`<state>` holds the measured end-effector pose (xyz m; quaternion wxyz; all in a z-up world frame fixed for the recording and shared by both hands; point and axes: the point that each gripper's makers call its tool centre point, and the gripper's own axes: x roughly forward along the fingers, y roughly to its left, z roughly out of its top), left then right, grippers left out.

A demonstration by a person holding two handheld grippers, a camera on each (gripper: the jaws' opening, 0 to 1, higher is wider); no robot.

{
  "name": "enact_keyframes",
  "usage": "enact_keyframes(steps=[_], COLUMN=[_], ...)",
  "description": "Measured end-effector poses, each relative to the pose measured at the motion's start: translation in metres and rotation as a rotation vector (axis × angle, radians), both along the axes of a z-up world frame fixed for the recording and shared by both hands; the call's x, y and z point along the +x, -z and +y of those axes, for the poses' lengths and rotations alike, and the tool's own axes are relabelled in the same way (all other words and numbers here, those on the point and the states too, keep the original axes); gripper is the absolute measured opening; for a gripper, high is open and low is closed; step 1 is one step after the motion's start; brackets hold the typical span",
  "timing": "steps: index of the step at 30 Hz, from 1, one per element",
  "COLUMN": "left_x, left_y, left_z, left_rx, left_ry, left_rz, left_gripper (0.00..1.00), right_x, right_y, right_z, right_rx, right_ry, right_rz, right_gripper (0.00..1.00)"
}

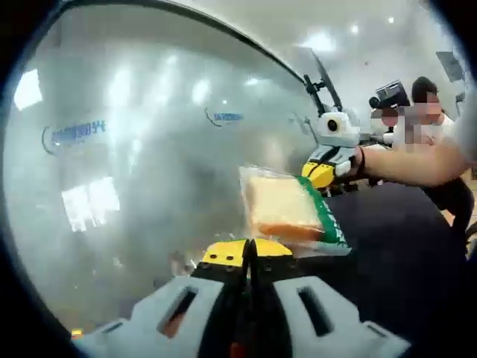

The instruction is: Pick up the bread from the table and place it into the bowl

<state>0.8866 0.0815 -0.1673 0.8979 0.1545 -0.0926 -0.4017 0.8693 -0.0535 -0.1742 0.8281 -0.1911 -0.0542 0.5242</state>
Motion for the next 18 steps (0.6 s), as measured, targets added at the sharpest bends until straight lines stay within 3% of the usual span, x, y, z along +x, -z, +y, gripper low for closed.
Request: enact_keyframes(steps=[2,4,5,6,7,8,9,10,11,13,15,18], left_x=[0.036,0.084,0.104,0.114,0.114,0.111,0.107,0.101,0.092,0.081,0.063,0.035], left_y=[-0.029,-0.037,-0.028,-0.019,-0.016,-0.018,-0.020,-0.023,-0.017,-0.002,0.013,0.022], left_z=[-0.001,-0.001,0.002,0.004,0.003,0.005,0.007,0.010,0.011,0.008,0.003,-0.006], left_rx=[0.016,0.082,0.086,0.077,0.034,-0.004,-0.032,-0.052,-0.036,-0.002,0.036,0.088], left_ry=[-0.042,-0.127,-0.160,-0.172,-0.154,-0.155,-0.151,-0.139,-0.127,-0.108,-0.077,-0.021], left_rz=[-0.048,-0.072,0.001,0.071,0.091,0.072,0.037,-0.023,-0.055,-0.046,-0.036,-0.110], left_gripper=[0.00,0.04,0.13,0.32,0.50,0.62,0.67,0.64,0.58,0.47,0.45,0.45], right_x=[0.025,0.076,0.105,0.113,0.108,0.106,0.100,0.095,0.091,0.080,0.073,0.043], right_y=[-0.018,-0.028,-0.022,-0.016,-0.009,-0.005,0.001,0.012,0.023,0.044,0.054,0.067], right_z=[0.001,-0.007,-0.017,-0.017,-0.013,-0.009,-0.005,-0.007,-0.009,-0.008,-0.008,0.000], right_rx=[0.007,0.038,-0.003,0.008,0.024,0.086,0.121,0.112,0.100,0.082,0.084,0.078], right_ry=[0.036,0.193,0.313,0.358,0.302,0.244,0.207,0.183,0.180,0.166,0.157,0.116], right_rz=[-0.004,-0.002,-0.020,-0.017,-0.008,0.022,0.032,0.024,0.020,0.056,0.064,0.063], right_gripper=[0.00,0.04,0.10,0.20,0.34,0.44,0.54,0.63,0.63,0.57,0.57,0.57])
